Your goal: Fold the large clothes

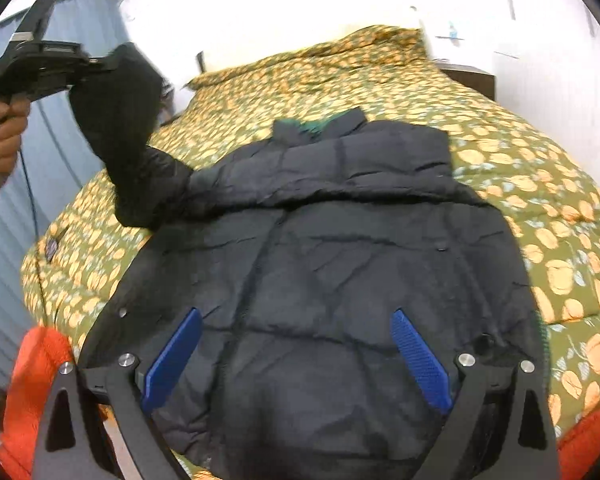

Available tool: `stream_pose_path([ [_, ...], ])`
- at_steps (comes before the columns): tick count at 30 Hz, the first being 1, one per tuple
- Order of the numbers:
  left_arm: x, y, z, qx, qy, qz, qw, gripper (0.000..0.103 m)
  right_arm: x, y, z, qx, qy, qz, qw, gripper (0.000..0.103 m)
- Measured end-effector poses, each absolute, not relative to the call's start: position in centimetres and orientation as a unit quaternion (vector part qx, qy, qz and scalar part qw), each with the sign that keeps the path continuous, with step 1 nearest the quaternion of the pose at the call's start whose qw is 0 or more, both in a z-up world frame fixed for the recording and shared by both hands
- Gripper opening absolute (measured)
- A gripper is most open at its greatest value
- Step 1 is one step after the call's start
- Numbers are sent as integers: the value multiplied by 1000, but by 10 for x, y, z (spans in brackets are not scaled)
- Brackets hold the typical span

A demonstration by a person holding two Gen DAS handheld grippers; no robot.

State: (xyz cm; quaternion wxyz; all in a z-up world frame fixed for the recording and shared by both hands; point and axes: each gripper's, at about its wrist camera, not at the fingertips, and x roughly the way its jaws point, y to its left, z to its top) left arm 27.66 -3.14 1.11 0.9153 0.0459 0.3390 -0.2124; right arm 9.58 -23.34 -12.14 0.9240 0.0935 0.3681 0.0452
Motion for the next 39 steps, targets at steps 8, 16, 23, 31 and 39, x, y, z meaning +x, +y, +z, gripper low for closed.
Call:
stream_pose_path([
  [8, 264, -136, -96, 106, 403, -232, 879, 3, 84, -278, -122, 132, 342, -13, 930, 98],
  [16, 215, -162, -126, 157, 384, -240, 878, 94, 86, -309, -125, 184, 337, -31, 923, 98],
  [23, 158, -109, -98, 167, 340, -258, 889, 100, 116, -328, -121, 234, 338, 16, 911, 98],
  [31, 160, 6, -111, 55, 405, -150, 900, 100, 209, -299, -155, 271, 419, 94, 862, 98],
  [39, 165, 49, -132, 6, 421, -88, 903, 99, 255, -270, -180, 246, 471, 67, 844, 71],
])
